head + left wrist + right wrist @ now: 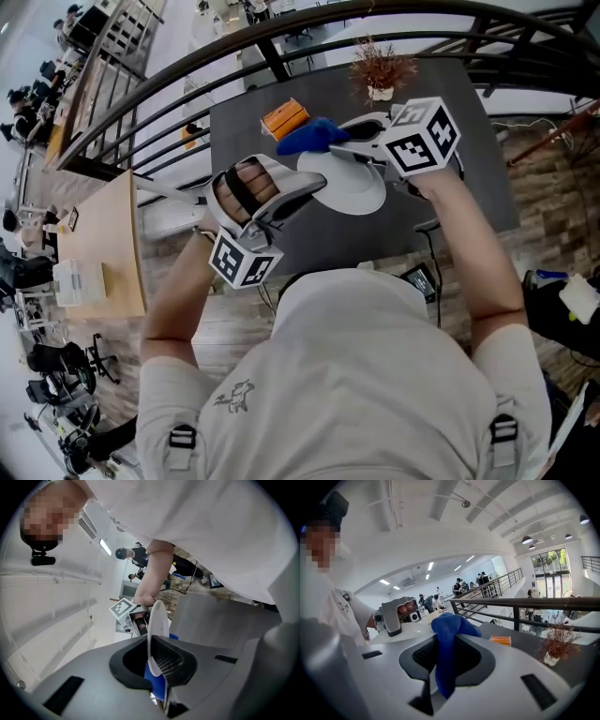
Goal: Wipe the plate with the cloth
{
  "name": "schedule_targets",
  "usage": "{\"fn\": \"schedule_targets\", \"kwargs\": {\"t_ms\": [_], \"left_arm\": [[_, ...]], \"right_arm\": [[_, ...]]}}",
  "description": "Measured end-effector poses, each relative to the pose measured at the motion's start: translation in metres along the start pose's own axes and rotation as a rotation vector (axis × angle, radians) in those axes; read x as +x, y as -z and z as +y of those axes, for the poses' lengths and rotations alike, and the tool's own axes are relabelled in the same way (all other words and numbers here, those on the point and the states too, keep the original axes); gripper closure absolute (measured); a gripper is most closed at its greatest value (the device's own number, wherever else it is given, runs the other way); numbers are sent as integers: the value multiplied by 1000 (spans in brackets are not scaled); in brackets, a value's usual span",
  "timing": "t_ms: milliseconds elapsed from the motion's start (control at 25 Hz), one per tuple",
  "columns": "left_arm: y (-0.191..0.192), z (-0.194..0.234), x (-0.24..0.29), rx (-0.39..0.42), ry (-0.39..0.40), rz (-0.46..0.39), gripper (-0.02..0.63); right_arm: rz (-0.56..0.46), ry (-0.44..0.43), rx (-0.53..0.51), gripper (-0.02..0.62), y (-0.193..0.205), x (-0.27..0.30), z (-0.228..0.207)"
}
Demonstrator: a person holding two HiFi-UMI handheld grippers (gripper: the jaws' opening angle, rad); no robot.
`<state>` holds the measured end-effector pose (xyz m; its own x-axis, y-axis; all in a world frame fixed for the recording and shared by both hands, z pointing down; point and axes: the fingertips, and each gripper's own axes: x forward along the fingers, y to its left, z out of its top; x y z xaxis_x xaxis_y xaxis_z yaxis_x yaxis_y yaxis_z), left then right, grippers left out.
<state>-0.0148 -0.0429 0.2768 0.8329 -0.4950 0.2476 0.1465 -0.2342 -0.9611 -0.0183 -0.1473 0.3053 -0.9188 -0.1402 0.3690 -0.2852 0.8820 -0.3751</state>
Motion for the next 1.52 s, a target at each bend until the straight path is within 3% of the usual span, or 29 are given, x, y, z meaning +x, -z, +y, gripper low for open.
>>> {"fn": "schedule_targets", "kwargs": {"t_ms": [280,440,680,920,1120,1520], "left_arm": [[22,-4,-6,-13,2,53,589],[31,-5,-11,-10,-5,84,591],[43,4,-19,-22,-28,127,589],[20,2,-13,-4,-15,68,589],[5,0,-6,-1,-6,19,589],[19,-8,-3,-5,8,57,589]], "right_arm": [[-44,-157,-45,511,-16,1,70],[-66,-211,-7,511,-7,-10,81],[-48,-147,94,511,26,-37,40],[-28,-22,145,511,37,-29,-10],[-16,-36,112,511,17,-14,-5],[-57,-244,58,511,-7,-8,75]]}}
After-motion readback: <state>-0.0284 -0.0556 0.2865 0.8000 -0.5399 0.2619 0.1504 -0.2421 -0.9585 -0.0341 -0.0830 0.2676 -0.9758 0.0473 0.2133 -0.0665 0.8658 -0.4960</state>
